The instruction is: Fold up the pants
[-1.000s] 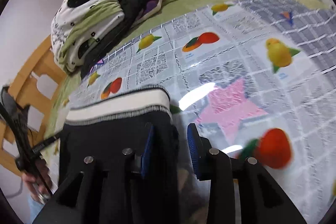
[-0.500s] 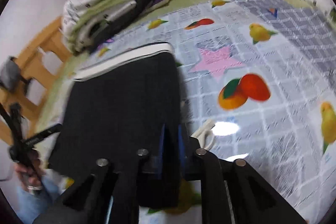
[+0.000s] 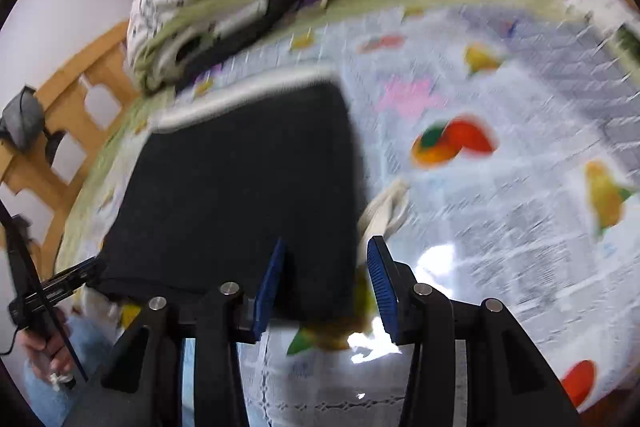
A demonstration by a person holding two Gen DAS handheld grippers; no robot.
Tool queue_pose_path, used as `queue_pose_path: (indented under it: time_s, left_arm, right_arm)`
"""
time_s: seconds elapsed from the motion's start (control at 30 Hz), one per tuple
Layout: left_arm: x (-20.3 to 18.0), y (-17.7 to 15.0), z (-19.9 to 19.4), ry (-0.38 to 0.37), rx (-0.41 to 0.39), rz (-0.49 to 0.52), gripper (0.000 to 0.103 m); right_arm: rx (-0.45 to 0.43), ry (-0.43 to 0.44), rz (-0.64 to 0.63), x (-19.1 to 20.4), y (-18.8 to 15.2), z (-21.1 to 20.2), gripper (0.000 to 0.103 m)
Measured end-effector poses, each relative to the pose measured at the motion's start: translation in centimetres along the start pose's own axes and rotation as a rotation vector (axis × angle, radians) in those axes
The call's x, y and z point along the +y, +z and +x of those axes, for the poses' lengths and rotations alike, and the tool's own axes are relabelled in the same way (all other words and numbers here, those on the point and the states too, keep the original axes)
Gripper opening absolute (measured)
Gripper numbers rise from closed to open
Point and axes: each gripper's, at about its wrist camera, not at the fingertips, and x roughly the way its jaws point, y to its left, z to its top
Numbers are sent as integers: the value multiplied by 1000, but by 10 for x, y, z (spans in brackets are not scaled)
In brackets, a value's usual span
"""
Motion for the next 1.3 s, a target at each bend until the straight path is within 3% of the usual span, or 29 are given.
queue_pose_path:
  time_s: [0.13, 0.23, 0.33, 0.47, 0.63, 0.67, 0.73, 0.77, 0.83, 0.9, 0.93, 1.0, 1.07, 1.1, 1.2, 1.27, 1.3]
  left_arm:
    - [-14, 3, -3, -31, -1, 74, 60]
    - [-14, -14, -4, 47, -5, 121, 60]
    - [-5, -33, -3, 27, 38, 146, 61]
    - [-14, -45, 7, 18, 95, 204, 61]
    - [-31, -43, 25, 124, 67, 198, 61]
    - [-33, -42, 24, 134, 49, 202, 59]
    - [-32, -37, 16, 122, 5, 175, 25]
    - [-29, -34, 13, 121, -8, 150, 19]
    - [-17, -25, -1, -16, -51, 57, 13]
    - [4, -20, -26, -229, -157, -98, 13]
    - [9, -19, -28, -259, -157, -135, 13]
    - [12, -27, -15, -179, -100, -138, 13]
    - [19, -43, 14, -126, 41, -171, 13]
    - [25, -51, 22, -112, 65, -191, 16]
    - [33, -51, 13, -171, 87, -238, 27]
    - [32, -47, -1, -116, 76, -224, 36]
    - [26, -46, -13, -78, 41, -169, 40]
  right_arm:
    - [-109, 54, -116, 30, 2, -20, 44]
    - [-70, 72, -184, 50, -6, -9, 44]
    - [33, 44, -227, 56, -16, 17, 44]
    - [13, 24, -272, 60, -21, 16, 46]
    - [24, 50, -233, 55, -19, 19, 47]
    - [25, 54, -227, 54, -18, 18, 47]
    - [26, 46, -214, 52, -15, 19, 47]
    - [28, 46, -196, 48, -14, 18, 47]
    - [23, 53, -168, 43, -11, 17, 46]
    - [-1, 47, -142, 36, -8, 11, 46]
    - [-16, 42, -130, 32, -7, 7, 46]
    - [-8, 37, -109, 26, -7, 8, 47]
    - [54, 11, -101, 21, -9, 21, 47]
    - [75, -8, -111, 22, -11, 26, 50]
    - [85, -26, -143, 24, -14, 26, 52]
    - [74, -15, -144, 22, -14, 21, 52]
    - [65, -6, -139, 21, -13, 18, 52]
